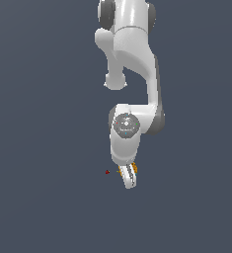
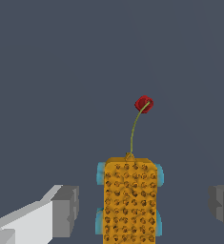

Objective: Pick up the object and move it to a goal position.

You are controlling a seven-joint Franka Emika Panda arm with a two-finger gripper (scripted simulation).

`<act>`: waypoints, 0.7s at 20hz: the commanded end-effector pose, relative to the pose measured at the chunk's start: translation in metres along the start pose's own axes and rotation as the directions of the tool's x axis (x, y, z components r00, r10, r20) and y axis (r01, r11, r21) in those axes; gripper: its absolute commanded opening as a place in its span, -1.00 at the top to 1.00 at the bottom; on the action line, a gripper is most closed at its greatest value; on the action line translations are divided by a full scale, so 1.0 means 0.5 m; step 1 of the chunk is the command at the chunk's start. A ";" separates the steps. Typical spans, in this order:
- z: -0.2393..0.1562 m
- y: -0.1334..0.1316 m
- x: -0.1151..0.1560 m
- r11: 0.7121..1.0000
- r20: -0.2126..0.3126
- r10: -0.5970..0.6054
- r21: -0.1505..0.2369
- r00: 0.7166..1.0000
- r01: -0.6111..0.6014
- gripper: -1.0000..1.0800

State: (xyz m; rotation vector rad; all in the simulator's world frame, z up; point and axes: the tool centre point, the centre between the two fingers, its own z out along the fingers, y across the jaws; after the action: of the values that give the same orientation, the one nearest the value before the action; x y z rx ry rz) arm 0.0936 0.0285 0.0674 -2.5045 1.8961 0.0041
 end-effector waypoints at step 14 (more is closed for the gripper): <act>0.054 -0.003 0.000 1.000 -0.002 0.029 0.001 1.000 -0.029 -0.92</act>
State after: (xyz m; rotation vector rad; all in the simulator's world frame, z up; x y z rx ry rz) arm 0.0956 0.0292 0.0485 -2.4773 1.9300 -0.0011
